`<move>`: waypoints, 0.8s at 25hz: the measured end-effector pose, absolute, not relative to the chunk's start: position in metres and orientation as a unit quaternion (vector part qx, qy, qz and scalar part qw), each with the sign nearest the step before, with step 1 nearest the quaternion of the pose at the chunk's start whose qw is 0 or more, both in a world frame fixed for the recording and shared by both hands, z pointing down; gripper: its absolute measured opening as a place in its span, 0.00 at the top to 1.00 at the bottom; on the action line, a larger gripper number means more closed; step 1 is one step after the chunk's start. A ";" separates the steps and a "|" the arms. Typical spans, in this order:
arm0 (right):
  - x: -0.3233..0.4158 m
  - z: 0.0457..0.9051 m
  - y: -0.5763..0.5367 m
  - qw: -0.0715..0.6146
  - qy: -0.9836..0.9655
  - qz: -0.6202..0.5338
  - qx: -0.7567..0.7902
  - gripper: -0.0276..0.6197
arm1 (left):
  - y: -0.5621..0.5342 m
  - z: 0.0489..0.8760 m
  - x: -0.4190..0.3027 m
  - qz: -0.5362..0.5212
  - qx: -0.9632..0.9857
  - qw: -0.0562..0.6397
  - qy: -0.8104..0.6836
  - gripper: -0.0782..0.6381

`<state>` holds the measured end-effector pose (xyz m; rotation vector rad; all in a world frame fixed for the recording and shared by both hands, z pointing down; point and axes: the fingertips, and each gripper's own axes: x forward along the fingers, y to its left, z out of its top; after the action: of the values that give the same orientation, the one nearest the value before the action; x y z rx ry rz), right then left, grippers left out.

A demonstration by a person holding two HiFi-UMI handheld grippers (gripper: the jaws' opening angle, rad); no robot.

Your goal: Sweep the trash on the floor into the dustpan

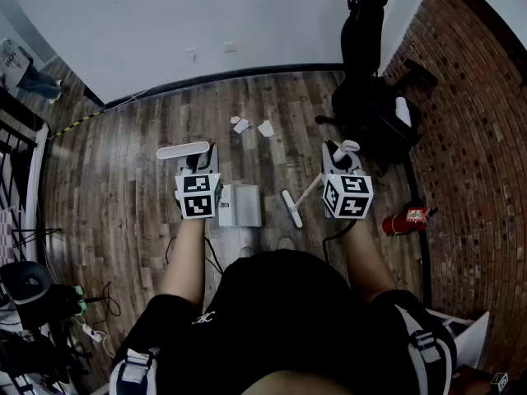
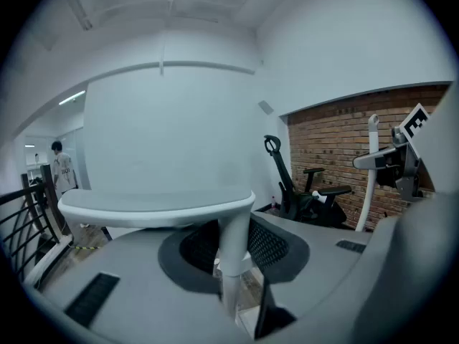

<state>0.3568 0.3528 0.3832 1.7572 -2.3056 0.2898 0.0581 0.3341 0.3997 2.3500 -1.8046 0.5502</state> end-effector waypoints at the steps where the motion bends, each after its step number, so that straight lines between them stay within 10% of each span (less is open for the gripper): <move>1: 0.359 0.382 0.353 0.114 -0.786 0.097 0.599 0.89 | 0.335 0.398 0.063 0.181 0.780 0.064 -0.596 0.75; 20: 0.354 0.366 0.347 0.109 -0.775 0.077 0.618 0.89 | 0.330 0.388 0.055 0.170 0.788 0.051 -0.590 0.75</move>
<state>0.3543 0.3473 0.3663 1.8170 -2.2791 0.2265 0.0553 0.3304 0.3877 2.3973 -1.7942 0.5168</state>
